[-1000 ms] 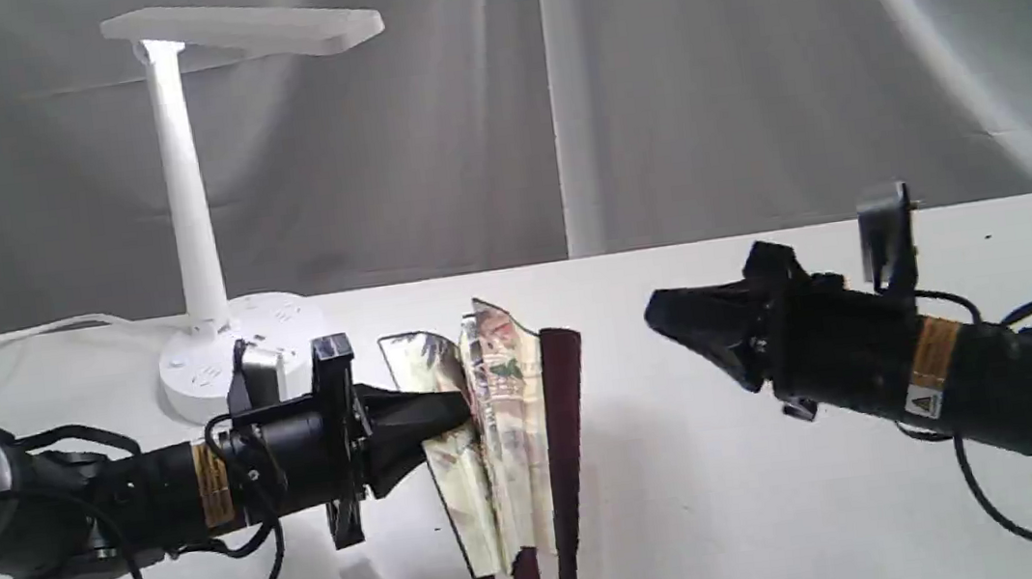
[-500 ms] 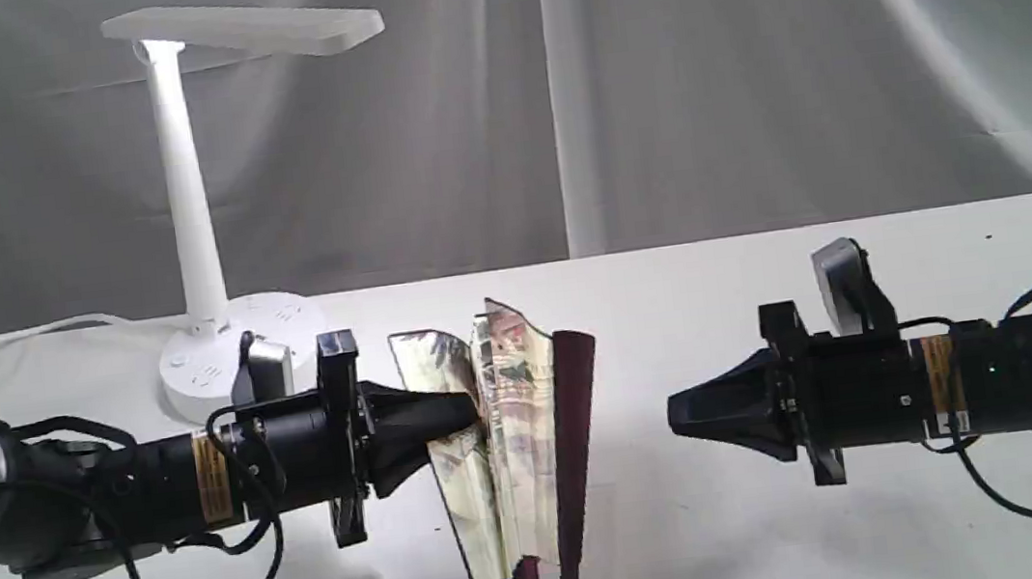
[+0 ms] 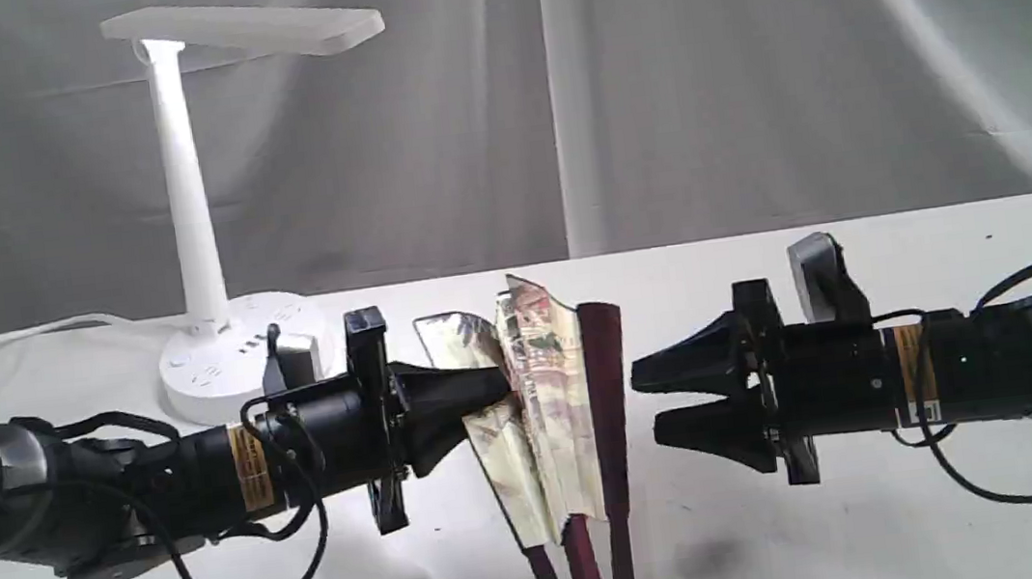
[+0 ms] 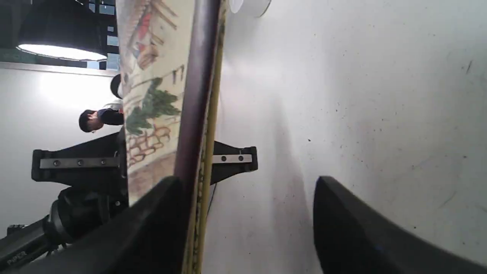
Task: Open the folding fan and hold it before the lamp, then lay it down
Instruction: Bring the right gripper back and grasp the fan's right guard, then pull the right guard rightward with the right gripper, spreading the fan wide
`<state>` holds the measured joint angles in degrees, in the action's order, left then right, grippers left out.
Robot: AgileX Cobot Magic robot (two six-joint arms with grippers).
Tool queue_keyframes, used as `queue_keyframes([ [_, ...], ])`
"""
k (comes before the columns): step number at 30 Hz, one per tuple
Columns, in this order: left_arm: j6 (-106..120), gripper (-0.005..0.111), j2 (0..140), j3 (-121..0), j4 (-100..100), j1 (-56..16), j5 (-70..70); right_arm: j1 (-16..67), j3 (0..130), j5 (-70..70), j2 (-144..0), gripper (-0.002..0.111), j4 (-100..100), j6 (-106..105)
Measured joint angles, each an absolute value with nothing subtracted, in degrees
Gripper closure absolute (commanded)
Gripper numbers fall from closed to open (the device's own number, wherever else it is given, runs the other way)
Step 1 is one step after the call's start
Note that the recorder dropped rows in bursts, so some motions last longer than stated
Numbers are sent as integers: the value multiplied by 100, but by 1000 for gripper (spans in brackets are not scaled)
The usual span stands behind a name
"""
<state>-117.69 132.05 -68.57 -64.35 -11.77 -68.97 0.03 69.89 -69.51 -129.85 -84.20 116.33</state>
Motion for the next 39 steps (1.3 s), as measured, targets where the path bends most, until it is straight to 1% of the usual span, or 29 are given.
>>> queue_keyframes([
  [5,-11769,107,13205,-6857,-6435,-1177,-6897,3,6989,-6951,-12985,56,-8272,11657],
  [11,-11769,107,13205,-6857,-6413,-1177,-6897,29,6989,-6951,-12985,60,-8133,11657],
  [18,-11769,107,13205,-6857,-6401,-1177,-6897,237,6993,-6951,-12987,62,-8030,11657],
  [25,-11769,107,13205,-6857,-6469,-1177,-6897,527,7501,-6951,-12997,62,-8030,11803],
  [28,-11769,107,13205,-6857,-6469,-1177,-6897,624,7631,-6951,-12997,69,-8019,11871],
  [31,-11769,107,13205,-6857,-6469,-1177,-6897,663,7681,-6951,-12997,81,-7876,11937],
  [33,-11769,107,13205,-6857,-6457,-1177,-6897,663,7691,-6951,-12997,86,-7774,11955],
  [39,-11769,107,13205,-6857,-6421,-1177,-6910,663,7691,-6951,-12997,91,-7574,11975],
])
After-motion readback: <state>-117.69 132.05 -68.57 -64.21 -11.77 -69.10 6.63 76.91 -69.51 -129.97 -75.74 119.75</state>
